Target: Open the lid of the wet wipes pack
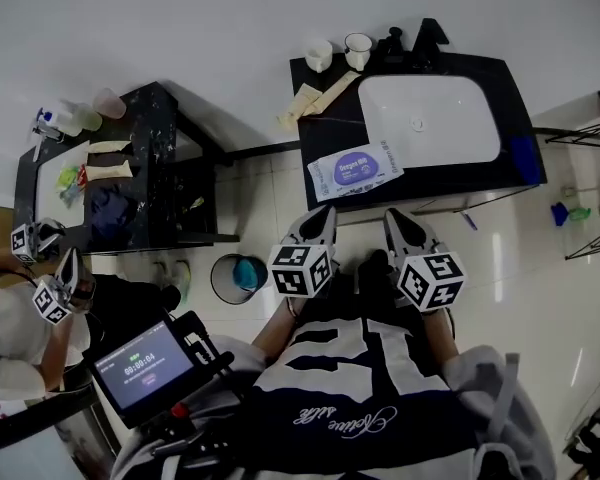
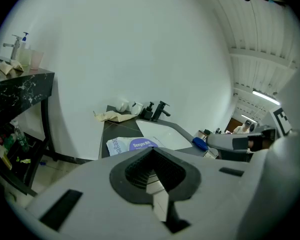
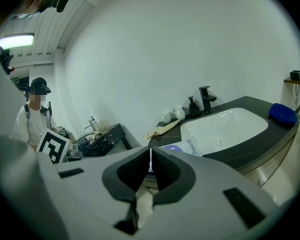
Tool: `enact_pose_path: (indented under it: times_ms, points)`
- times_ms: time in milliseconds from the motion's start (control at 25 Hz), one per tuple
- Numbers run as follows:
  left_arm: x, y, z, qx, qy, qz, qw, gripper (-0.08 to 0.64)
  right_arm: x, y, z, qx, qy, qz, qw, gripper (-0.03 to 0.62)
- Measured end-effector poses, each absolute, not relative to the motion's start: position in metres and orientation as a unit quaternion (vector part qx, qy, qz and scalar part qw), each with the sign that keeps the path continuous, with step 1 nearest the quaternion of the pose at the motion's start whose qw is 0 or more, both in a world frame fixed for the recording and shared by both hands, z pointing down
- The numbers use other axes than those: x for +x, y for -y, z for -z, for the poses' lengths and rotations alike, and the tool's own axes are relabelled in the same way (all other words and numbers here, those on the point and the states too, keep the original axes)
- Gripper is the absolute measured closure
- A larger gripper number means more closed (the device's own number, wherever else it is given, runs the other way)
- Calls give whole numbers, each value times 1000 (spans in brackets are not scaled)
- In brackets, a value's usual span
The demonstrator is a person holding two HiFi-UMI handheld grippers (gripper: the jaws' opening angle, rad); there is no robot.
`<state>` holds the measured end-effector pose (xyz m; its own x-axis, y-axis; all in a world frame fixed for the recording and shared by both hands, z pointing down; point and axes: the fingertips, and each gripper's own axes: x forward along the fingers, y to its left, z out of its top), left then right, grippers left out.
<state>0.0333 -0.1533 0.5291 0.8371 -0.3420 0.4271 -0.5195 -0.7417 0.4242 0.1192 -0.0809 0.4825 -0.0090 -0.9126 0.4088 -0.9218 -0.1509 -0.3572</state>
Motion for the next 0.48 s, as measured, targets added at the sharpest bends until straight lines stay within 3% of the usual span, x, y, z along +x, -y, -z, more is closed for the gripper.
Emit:
enact_pose_path:
  times_ms: [480]
  points:
    - [74,191,-591,878,307,-199,308,561,165,148,-532,613,731,-292,75,592]
